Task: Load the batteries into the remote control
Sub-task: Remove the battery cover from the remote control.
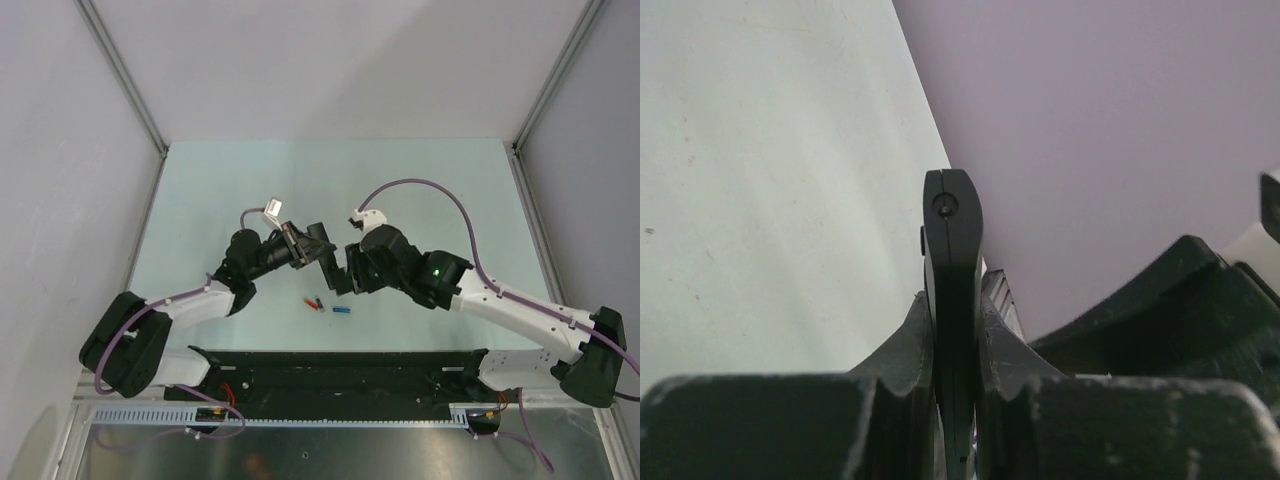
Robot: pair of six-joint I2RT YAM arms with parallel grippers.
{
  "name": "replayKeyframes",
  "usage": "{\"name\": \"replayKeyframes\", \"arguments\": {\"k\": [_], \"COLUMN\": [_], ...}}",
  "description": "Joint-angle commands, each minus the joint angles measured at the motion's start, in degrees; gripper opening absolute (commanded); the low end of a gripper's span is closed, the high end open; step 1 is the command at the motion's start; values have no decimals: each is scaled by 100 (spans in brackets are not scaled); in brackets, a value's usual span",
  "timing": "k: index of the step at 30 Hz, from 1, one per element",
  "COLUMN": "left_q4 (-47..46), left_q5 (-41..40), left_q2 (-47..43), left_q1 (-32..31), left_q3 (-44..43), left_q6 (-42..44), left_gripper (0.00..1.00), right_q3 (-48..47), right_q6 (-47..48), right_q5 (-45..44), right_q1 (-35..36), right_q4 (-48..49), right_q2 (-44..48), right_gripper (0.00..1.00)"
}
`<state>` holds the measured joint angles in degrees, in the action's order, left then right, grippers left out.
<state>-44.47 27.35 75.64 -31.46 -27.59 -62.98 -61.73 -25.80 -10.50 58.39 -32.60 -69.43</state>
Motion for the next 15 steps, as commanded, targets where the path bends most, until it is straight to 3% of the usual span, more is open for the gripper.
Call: {"name": "replayKeyframes", "arguments": {"k": [1, 6, 15], "left_q4": [-220, -211, -203], "left_q5": [24, 331, 218], "left_q2": [-250, -856, -1419], "left_q1": [210, 404, 676], "left_q3": [95, 395, 984], "left_q6": [-4, -127, -162], "left_gripper": [0, 0, 0], "right_q3": [54, 592, 812], "right_q6": [-30, -22, 119], "right_q5": [-409, -48, 162], "right_q1": [-538, -1645, -2236], "right_q4": [-273, 157, 1203], "right_q2": [149, 1, -976], "right_gripper": [40, 39, 38]}}
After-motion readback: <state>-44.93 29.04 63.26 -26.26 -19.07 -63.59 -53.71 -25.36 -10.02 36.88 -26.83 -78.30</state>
